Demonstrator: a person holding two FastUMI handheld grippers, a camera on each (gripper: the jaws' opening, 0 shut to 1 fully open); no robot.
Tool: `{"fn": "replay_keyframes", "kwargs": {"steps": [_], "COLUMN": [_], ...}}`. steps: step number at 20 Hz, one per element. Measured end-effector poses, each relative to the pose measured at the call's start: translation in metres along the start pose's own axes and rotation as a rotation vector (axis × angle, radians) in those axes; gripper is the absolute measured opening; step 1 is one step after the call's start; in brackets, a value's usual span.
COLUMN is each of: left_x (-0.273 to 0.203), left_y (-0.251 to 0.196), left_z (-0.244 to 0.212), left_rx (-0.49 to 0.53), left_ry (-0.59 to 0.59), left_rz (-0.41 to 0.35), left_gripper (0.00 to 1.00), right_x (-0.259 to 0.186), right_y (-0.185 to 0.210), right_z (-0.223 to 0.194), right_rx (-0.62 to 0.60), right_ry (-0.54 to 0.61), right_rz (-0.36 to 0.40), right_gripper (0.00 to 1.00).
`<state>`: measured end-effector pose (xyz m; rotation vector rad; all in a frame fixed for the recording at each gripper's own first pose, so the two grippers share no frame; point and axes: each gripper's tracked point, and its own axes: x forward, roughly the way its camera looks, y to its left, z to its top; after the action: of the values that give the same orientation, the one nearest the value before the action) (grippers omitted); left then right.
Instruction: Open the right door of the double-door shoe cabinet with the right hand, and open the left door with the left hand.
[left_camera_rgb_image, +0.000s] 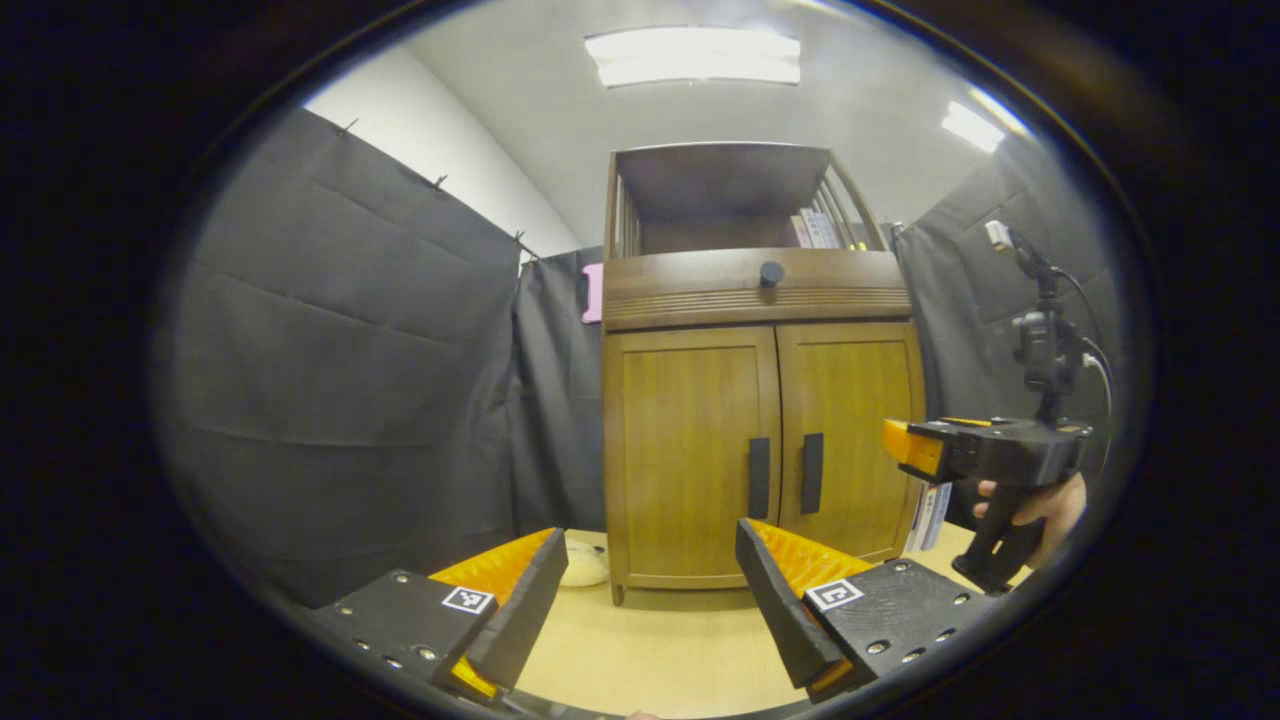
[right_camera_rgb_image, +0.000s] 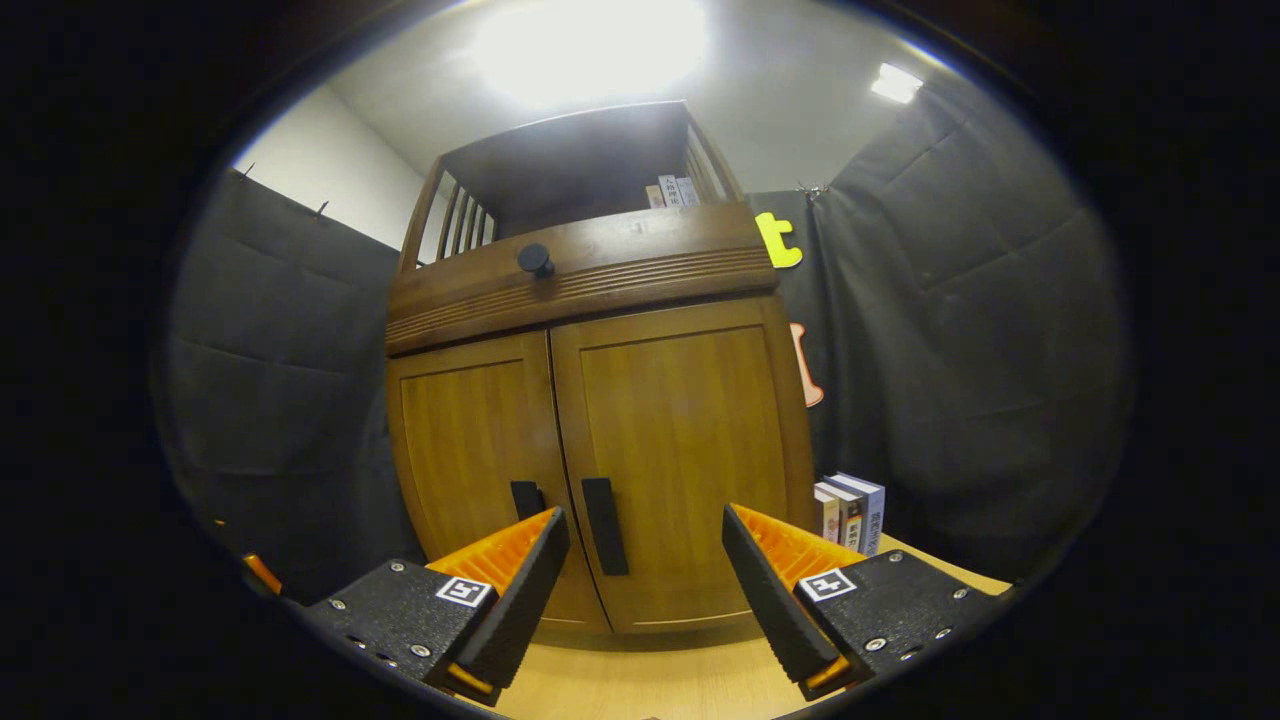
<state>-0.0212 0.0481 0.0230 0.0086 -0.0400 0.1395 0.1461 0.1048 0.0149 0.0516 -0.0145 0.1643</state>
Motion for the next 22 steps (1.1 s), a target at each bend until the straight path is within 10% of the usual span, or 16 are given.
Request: {"fn": "replay_keyframes", "kwargs": {"steps": [13,22], "left_x": [-0.014,-0.015], "left_y": [0.027,0.032], "left_z": [0.003,0.004], "left_rx": [0.012,0.020], "left_ry": [0.008,0.017], "left_rz": [0.136,0.209], "left_gripper": [0.98,1.00], "right_x": [0.108,0.151], "right_y": [0.030,0.011], "right_z": [-0.048,-0.090], "right_rx": [-0.036,-0.032], "right_ry": [0.100,0.198], "right_rz": [0.059,0.018], "right_gripper": [0.94,0.64]}}
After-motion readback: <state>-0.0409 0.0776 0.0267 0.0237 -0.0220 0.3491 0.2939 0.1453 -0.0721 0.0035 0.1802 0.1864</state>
